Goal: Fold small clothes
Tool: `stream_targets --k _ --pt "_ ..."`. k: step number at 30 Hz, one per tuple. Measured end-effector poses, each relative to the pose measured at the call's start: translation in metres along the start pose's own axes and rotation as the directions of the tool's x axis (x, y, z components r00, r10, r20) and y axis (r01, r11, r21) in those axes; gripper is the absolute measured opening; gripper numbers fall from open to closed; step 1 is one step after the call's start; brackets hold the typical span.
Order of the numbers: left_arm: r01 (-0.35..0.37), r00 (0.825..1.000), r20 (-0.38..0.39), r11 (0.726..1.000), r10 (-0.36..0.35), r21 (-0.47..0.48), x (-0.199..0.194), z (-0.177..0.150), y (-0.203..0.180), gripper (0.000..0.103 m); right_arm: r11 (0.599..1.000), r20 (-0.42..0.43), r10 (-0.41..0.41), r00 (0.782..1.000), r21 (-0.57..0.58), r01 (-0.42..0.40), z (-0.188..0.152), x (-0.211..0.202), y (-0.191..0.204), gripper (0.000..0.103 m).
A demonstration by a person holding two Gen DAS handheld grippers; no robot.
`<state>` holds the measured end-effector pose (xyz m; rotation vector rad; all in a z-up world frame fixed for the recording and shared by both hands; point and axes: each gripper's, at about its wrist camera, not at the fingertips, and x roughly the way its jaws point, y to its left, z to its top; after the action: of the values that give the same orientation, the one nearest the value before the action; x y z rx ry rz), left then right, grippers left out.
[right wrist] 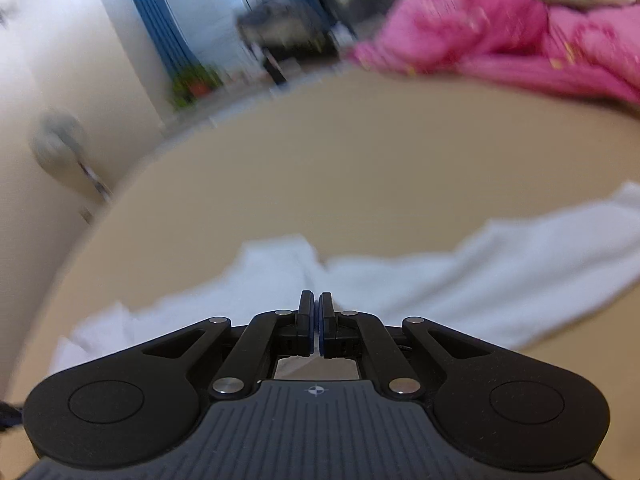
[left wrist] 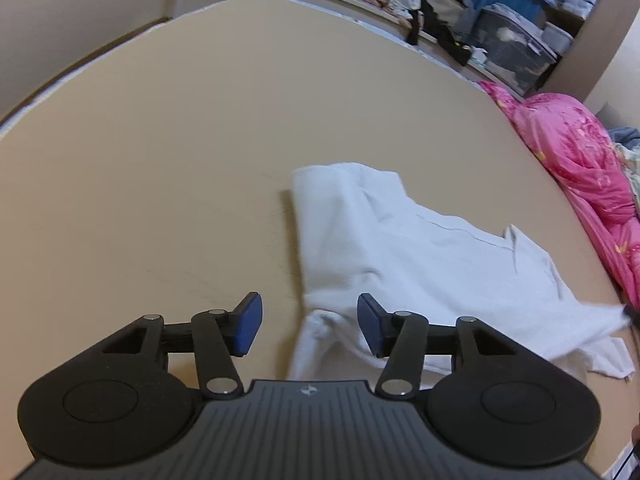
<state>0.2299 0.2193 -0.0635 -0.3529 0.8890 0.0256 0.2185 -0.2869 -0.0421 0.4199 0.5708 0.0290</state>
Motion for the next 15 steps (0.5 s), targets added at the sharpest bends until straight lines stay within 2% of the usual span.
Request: stream_targets --k 2,3,4,6,7,8,10,12,13,14,15 --pt "0.015 1.000 -0.014 1.000 -0.015 -0.002 0.007 -0.001 -0.004 0.058 0.997 0.098 0.075 0.992 -0.014 -0.074 0.006 -0.014 0.000 0.001" --pt "0.004 1.000 -0.024 1.000 -0.004 0.007 0.012 -0.002 -0.005 0.055 0.997 0.106 0.070 0.992 -0.036 -0.066 0.006 -0.014 0.000 0.001" --pt "-0.020 0.999 -0.031 0.999 0.021 0.025 0.015 -0.004 -0.006 0.038 0.998 0.070 0.015 0.997 -0.064 -0.011 0.005 -0.006 0.000 0.001" --pt "-0.074 0.994 -0.068 0.994 0.080 0.077 0.022 -0.006 -0.006 0.015 0.991 -0.070 -0.105 0.992 -0.086 0.099 -0.003 0.016 -0.010 0.006" --pt "-0.104 0.991 -0.080 0.991 0.111 0.084 0.024 -0.007 -0.003 0.015 0.989 -0.140 -0.140 0.980 -0.075 0.130 -0.006 0.026 -0.016 0.006" --pt "-0.113 0.989 -0.087 0.991 0.119 0.066 0.023 -0.007 0.001 0.014 0.987 -0.174 -0.161 0.971 -0.055 0.153 -0.008 0.032 -0.020 0.006" --pt "-0.127 0.988 -0.092 0.992 0.127 0.011 0.020 -0.006 0.008 0.011 0.983 -0.156 -0.180 0.971 -0.044 0.176 -0.005 0.029 -0.022 0.008" --pt "-0.206 0.975 -0.092 0.979 0.204 -0.009 0.018 -0.006 0.012 0.000 0.985 -0.123 -0.171 0.978 -0.034 0.168 -0.001 0.024 -0.021 0.018" --pt "-0.242 0.966 -0.094 0.970 0.240 -0.015 0.017 -0.007 0.014 0.000 0.987 -0.118 -0.158 0.980 -0.030 0.155 0.000 0.024 -0.019 0.022" --pt "-0.246 0.966 -0.090 0.969 0.243 -0.030 0.015 -0.007 0.015 0.000 0.990 -0.122 -0.143 0.982 -0.030 0.140 -0.002 0.024 -0.019 0.022" --pt "-0.205 0.977 -0.060 0.978 0.203 -0.043 0.009 -0.006 0.013 0.000 0.991 -0.128 -0.129 0.983 -0.032 0.126 -0.003 0.028 -0.016 0.022"
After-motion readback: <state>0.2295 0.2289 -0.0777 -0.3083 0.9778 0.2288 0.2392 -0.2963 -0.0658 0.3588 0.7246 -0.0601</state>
